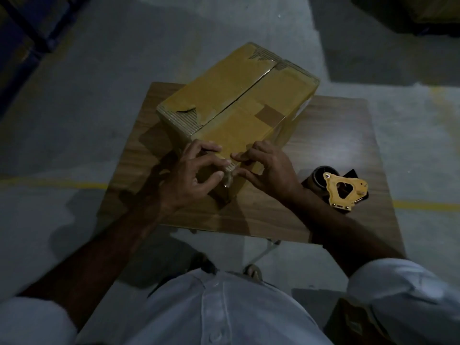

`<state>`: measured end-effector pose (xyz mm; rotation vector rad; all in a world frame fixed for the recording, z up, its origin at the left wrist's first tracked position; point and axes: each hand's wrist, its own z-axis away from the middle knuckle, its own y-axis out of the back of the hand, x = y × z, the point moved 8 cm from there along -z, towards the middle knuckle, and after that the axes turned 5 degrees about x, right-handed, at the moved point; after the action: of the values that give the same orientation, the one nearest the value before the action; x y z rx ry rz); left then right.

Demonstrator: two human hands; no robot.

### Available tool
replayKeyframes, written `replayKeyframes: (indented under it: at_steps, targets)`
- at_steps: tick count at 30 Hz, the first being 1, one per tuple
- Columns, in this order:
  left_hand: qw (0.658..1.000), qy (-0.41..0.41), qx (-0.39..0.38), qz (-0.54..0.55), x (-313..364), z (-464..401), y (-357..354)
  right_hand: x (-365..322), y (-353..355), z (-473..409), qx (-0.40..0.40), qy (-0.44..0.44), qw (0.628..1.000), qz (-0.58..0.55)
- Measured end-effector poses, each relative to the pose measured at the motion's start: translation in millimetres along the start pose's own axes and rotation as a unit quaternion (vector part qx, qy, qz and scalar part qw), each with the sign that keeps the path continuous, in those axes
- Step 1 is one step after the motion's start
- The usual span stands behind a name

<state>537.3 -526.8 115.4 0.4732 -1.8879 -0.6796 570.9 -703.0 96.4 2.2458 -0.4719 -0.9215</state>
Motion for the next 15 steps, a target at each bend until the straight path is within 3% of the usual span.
replayKeyframes:
  at_steps: [4, 8, 15]
  targets:
    - [1.000, 0.005, 0.005, -0.014, -3, 1, -4, -3, 0, 3, -0.031, -0.007, 0.999, 0.016]
    - [0.997, -0.021, 0.019, -0.076, -6, -4, -11, -2, 5, -4, -0.075, -0.008, 0.996, -0.050]
    - [0.980, -0.124, 0.050, -0.150, -11, -5, -19, 5, -3, 3, -0.004, -0.009, 0.998, -0.059]
